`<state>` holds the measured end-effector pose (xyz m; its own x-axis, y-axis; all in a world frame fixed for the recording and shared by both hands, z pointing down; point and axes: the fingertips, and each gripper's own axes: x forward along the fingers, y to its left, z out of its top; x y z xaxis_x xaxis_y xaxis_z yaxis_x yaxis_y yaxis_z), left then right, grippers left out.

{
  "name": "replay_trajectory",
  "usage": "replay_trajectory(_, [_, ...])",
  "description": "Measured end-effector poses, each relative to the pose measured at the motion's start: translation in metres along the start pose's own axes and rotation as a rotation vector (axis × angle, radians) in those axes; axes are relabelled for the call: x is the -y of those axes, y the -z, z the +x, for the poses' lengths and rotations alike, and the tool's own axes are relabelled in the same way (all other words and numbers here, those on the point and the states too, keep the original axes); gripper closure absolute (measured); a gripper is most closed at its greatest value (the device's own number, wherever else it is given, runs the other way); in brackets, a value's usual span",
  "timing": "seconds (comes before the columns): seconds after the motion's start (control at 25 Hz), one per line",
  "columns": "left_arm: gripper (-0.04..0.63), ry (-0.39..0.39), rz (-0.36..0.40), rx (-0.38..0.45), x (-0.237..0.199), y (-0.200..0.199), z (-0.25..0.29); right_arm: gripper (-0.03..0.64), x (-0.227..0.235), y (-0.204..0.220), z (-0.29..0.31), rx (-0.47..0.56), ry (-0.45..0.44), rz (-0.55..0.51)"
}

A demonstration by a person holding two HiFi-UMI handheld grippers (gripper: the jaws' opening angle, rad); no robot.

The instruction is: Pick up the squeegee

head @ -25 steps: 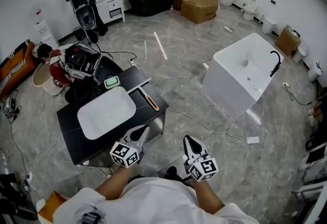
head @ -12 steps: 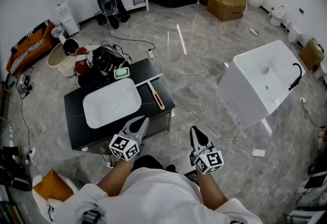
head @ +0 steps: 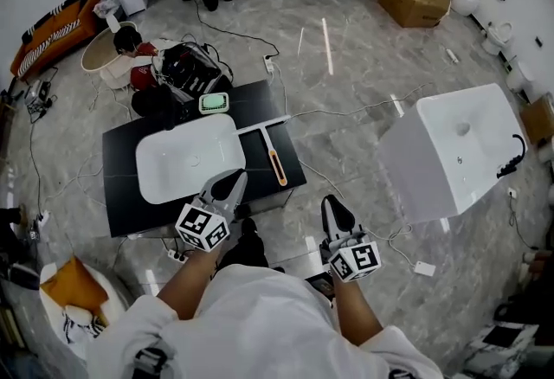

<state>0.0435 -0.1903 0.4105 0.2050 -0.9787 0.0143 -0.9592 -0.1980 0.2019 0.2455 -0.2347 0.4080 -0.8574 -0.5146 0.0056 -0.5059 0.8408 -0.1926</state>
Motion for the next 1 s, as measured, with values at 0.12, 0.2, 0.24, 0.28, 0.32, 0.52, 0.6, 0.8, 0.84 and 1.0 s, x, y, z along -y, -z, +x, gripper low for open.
replay_trajectory(0.12, [0.578,-0.015,-0.033,-0.004,-0.026,0.001,0.011,0.600,0.002,0.002,0.038,-0.033,-0.036,-0.016])
replay_trajectory(0.2, [0.578,-0.030,-0.051,-0.002,-0.045,0.002,0.018,0.600,0.005,0.004,0.066,-0.060,-0.059,-0.025])
replay_trajectory(0.24, [0.578,-0.036,-0.061,-0.001,-0.053,0.003,0.022,0.600,0.006,0.006,0.079,-0.078,-0.071,-0.030])
replay_trajectory(0.28, [0.578,-0.038,-0.071,-0.001,-0.062,0.005,0.025,0.600,0.007,0.009,0.093,-0.097,-0.080,-0.034])
replay_trajectory(0.32, [0.578,-0.036,-0.078,-0.002,-0.070,0.007,0.029,0.598,0.007,0.012,0.107,-0.116,-0.089,-0.040])
replay_trajectory(0.52, [0.578,-0.032,-0.095,-0.011,-0.106,0.028,0.039,0.545,0.007,0.038,0.167,-0.199,-0.123,-0.051])
replay_trajectory(0.6, [0.578,-0.033,-0.114,-0.013,-0.116,0.044,0.040,0.536,0.010,0.055,0.182,-0.243,-0.123,-0.057])
replay_trajectory(0.8, [0.578,-0.042,-0.185,-0.048,-0.142,0.046,0.044,0.503,0.013,0.070,0.219,-0.404,-0.101,-0.054])
replay_trajectory(0.84, [0.578,-0.049,-0.198,-0.055,-0.148,0.045,0.045,0.502,0.014,0.072,0.227,-0.432,-0.103,-0.054])
replay_trajectory(1.0, [0.578,-0.082,-0.220,-0.063,-0.160,0.052,0.046,0.490,0.016,0.096,0.248,-0.527,-0.129,-0.056])
